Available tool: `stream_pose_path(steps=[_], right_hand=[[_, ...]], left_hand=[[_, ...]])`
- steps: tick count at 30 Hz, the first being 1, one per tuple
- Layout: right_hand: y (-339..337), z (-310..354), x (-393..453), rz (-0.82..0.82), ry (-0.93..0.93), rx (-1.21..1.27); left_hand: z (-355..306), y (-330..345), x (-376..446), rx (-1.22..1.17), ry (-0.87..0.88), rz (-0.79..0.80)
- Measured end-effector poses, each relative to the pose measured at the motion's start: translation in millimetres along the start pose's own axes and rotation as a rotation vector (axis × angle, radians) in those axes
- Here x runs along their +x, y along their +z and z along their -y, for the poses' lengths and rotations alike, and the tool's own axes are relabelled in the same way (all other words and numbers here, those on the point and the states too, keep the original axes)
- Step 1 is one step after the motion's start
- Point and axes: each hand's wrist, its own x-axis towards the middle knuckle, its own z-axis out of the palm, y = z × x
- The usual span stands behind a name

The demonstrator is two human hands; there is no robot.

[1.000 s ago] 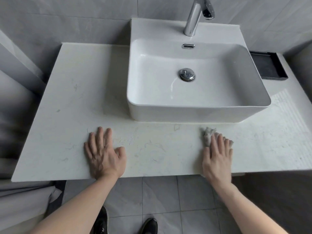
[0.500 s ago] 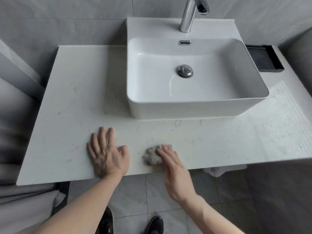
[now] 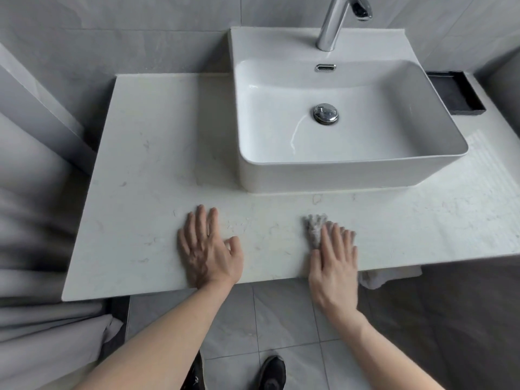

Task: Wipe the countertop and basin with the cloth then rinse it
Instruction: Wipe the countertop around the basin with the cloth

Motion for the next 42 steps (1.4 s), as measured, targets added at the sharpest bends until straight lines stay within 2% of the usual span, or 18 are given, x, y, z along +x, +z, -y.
stream_pose_path(steps=[4,6,9,10,14,17,19,21,24,30,36,39,42], right_hand=[[42,68,-39,0.036,-0.174,0.022],[54,91,-53,0.078,-0.256,0.050],[55,100,-59,0.116,-0.334,0.092],[51,97,-58,0.115,-0.328,0.124],[22,62,-38,0.033,-0.157,0.218],[-3,21,-4,-0.027,0.029,0.200],[-14,3,16,0.016,0.104,0.087],[-13,1,23,0.058,0.138,-0.021],[7,29,14,0.046,0.156,-0.071],[61,134,-32,0.055,-0.042,-0.050],[108,232,-80,0.165,-0.318,0.005],[119,249,-83,0.191,-0.393,0.094],[111,232,-73,0.189,-0.364,0.207]], left_hand=[[11,-6,1,-0.219,0.072,-0.024],[18,-8,4,-0.398,0.071,0.014],[40,-22,12,-0.782,0.048,0.089],[54,-31,17,-0.820,0.062,0.092],[136,-69,53,-0.576,0.114,-0.046],[195,-87,82,-0.475,-0.043,-0.093],[224,-95,95,-0.453,-0.211,-0.039],[244,-95,101,-0.490,-0.326,0.089],[251,-83,101,-0.628,-0.383,0.255],[245,-75,98,-0.657,-0.444,0.173],[240,-80,96,-0.658,-0.437,0.149],[239,-82,96,-0.676,-0.436,0.149],[239,-83,94,-0.685,-0.409,0.156]])
